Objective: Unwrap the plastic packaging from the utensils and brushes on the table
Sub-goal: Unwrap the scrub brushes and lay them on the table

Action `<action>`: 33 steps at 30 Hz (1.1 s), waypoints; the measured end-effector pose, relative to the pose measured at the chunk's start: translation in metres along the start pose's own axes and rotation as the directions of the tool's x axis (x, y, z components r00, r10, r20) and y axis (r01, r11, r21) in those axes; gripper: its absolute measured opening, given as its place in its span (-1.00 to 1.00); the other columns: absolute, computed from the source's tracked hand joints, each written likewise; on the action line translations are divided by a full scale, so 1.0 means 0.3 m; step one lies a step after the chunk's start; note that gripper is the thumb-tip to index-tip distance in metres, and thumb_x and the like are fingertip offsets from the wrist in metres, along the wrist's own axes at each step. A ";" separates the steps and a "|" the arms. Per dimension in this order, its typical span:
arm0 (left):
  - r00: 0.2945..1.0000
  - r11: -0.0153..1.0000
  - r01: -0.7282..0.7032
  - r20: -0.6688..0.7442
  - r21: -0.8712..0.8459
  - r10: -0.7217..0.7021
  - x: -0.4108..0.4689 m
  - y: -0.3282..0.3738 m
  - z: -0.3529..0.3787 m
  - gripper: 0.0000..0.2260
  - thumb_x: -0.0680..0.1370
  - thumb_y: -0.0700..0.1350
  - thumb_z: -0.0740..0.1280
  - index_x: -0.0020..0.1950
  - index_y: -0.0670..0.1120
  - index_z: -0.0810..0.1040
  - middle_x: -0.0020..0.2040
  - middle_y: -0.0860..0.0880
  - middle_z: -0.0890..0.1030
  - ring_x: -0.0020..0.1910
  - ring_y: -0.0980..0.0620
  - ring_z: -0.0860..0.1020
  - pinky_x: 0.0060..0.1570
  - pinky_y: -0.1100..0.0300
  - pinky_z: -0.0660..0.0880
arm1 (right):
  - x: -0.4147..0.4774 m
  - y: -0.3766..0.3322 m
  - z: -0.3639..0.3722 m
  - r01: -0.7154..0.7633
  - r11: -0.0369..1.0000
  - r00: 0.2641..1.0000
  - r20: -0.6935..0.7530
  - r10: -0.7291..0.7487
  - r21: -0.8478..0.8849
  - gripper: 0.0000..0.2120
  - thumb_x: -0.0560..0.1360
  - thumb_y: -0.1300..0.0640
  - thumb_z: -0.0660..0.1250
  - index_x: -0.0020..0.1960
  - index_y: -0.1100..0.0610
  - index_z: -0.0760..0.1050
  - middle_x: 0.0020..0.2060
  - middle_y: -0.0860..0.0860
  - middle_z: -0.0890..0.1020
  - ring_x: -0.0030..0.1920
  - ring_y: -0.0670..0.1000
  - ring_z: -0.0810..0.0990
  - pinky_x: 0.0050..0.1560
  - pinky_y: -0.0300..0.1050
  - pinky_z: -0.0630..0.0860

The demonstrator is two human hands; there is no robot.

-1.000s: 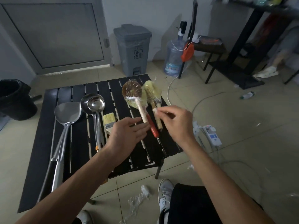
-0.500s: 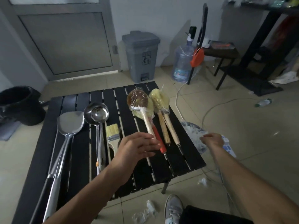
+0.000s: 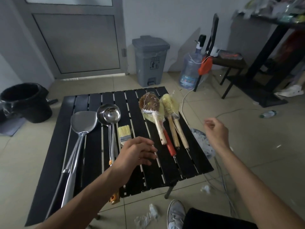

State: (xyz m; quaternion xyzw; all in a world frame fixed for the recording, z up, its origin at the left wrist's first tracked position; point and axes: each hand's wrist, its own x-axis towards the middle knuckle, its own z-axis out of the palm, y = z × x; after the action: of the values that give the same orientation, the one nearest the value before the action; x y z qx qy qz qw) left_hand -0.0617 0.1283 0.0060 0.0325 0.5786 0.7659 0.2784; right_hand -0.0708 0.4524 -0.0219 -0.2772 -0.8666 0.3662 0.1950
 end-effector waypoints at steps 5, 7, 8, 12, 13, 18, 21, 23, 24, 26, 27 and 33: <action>0.997 0.994 0.059 -0.064 0.096 -0.052 -0.031 0.013 -0.015 -0.83 0.65 -0.35 0.25 0.12 -0.23 0.63 -0.09 -0.18 0.72 -0.19 -0.08 0.70 -0.23 0.10 0.60 | -0.205 -0.246 0.102 0.335 0.937 0.934 0.162 -0.317 -0.098 -0.77 0.61 -0.06 0.36 0.02 0.10 0.63 -0.18 -0.08 0.66 -0.22 -0.16 0.64 -0.22 -0.27 0.60; 0.995 0.991 0.061 -0.089 0.117 -0.051 -0.040 0.019 -0.015 -0.83 0.65 -0.34 0.26 0.12 -0.23 0.63 -0.10 -0.15 0.73 -0.21 -0.06 0.70 -0.26 0.13 0.60 | -0.260 -0.286 0.155 0.356 0.894 0.922 0.254 -0.291 -0.271 -0.62 0.57 -0.23 0.36 -0.01 0.10 0.60 -0.18 -0.02 0.65 -0.22 -0.08 0.64 -0.25 -0.18 0.61; 0.994 0.991 0.062 -0.097 0.119 -0.050 -0.043 0.021 -0.016 -0.83 0.65 -0.34 0.26 0.12 -0.23 0.64 -0.11 -0.15 0.74 -0.22 -0.05 0.70 -0.28 0.14 0.60 | -0.277 -0.295 0.175 0.350 0.869 0.924 0.283 -0.258 -0.350 -0.57 0.55 -0.29 0.36 -0.01 0.10 0.58 -0.16 0.00 0.64 -0.20 -0.04 0.64 -0.23 -0.13 0.61; 0.995 0.985 0.048 -0.095 0.168 -0.032 -0.055 0.026 -0.025 -0.82 0.64 -0.33 0.26 0.13 -0.22 0.64 -0.09 -0.14 0.74 -0.21 -0.04 0.70 -0.32 0.19 0.58 | -0.311 -0.316 0.237 0.341 0.769 0.927 0.327 -0.182 -0.541 -0.53 0.55 -0.32 0.33 0.07 0.12 0.57 -0.13 0.01 0.60 -0.14 0.03 0.61 -0.20 -0.06 0.54; 0.995 0.984 0.051 -0.092 0.172 -0.035 -0.057 0.026 -0.025 -0.82 0.64 -0.33 0.26 0.14 -0.22 0.64 -0.08 -0.14 0.74 -0.21 -0.04 0.70 -0.32 0.20 0.58 | -0.310 -0.321 0.248 0.345 0.739 0.930 0.319 -0.184 -0.579 -0.55 0.58 -0.28 0.32 0.08 0.13 0.58 -0.13 0.02 0.60 -0.15 0.03 0.60 -0.23 -0.08 0.46; 0.998 0.975 0.047 -0.059 0.218 -0.035 -0.051 0.025 -0.033 -0.81 0.65 -0.32 0.23 0.11 -0.20 0.64 -0.09 -0.11 0.74 -0.21 0.00 0.70 -0.29 0.23 0.58 | -0.282 -0.339 0.284 0.334 0.741 0.934 0.312 -0.175 -0.582 -0.70 0.63 -0.06 0.28 0.08 0.18 0.59 -0.16 0.04 0.60 -0.19 0.07 0.56 -0.25 -0.08 0.40; 0.999 0.964 0.043 -0.027 0.264 -0.037 -0.047 0.020 -0.039 -0.80 0.66 -0.30 0.23 0.10 -0.18 0.65 -0.12 -0.06 0.75 -0.18 0.01 0.72 -0.28 0.25 0.58 | -0.286 -0.334 0.301 0.339 0.770 0.930 0.317 -0.187 -0.540 -0.70 0.64 -0.03 0.25 0.07 0.22 0.56 -0.09 0.11 0.67 -0.21 0.06 0.53 -0.26 -0.09 0.38; 0.999 0.959 0.042 -0.035 0.280 -0.033 -0.046 0.017 -0.036 -0.79 0.67 -0.29 0.23 0.09 -0.17 0.66 -0.11 -0.06 0.75 -0.16 0.02 0.73 -0.27 0.24 0.58 | -0.295 -0.341 0.300 0.344 0.799 0.929 0.305 -0.211 -0.493 -0.69 0.65 -0.02 0.23 0.08 0.23 0.53 -0.11 0.12 0.67 -0.24 0.04 0.52 -0.29 -0.11 0.35; 0.999 0.958 0.037 -0.046 0.286 -0.025 -0.044 0.014 -0.032 -0.80 0.67 -0.27 0.23 0.10 -0.17 0.66 -0.09 -0.07 0.75 -0.14 0.03 0.73 -0.25 0.24 0.59 | -0.301 -0.352 0.292 0.349 0.819 0.927 0.298 -0.229 -0.456 -0.69 0.65 -0.04 0.22 0.07 0.23 0.53 -0.14 0.11 0.66 -0.27 0.03 0.52 -0.32 -0.12 0.35; 0.997 0.952 0.009 -0.073 0.305 0.014 -0.041 0.008 -0.024 -0.82 0.69 -0.20 0.25 0.16 -0.12 0.64 -0.02 -0.07 0.75 -0.07 0.07 0.73 -0.16 0.21 0.61 | -0.317 -0.379 0.263 0.350 0.885 0.917 0.305 -0.257 -0.307 -0.69 0.65 -0.09 0.24 0.01 0.16 0.52 -0.25 0.03 0.62 -0.36 -0.04 0.53 -0.43 -0.17 0.35; 0.996 0.950 -0.008 -0.083 0.312 0.035 -0.038 0.005 -0.020 -0.84 0.70 -0.14 0.26 0.21 -0.09 0.61 0.03 -0.07 0.73 -0.03 0.08 0.73 -0.09 0.19 0.61 | -0.327 -0.392 0.244 0.340 0.921 0.907 0.325 -0.268 -0.191 -0.70 0.64 -0.12 0.25 -0.04 0.11 0.53 -0.30 -0.01 0.60 -0.40 -0.08 0.54 -0.47 -0.22 0.36; 0.999 0.997 0.002 0.032 0.083 -0.005 -0.052 -0.016 0.011 -0.74 0.73 0.05 0.22 0.35 -0.03 0.52 0.10 -0.14 0.70 0.08 -0.08 0.72 0.03 0.02 0.68 | -0.438 -0.426 0.158 0.065 0.916 0.815 0.509 -0.277 0.395 -0.69 0.65 -0.16 0.27 -0.05 0.04 0.59 -0.37 -0.11 0.62 -0.35 -0.13 0.62 -0.33 -0.23 0.54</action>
State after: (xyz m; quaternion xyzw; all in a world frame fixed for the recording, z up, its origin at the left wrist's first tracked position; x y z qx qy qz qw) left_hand -0.0454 0.1248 0.0070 0.0554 0.6055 0.7400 0.2874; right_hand -0.0383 0.2718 0.0242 -0.0379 -0.8252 0.5634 0.0149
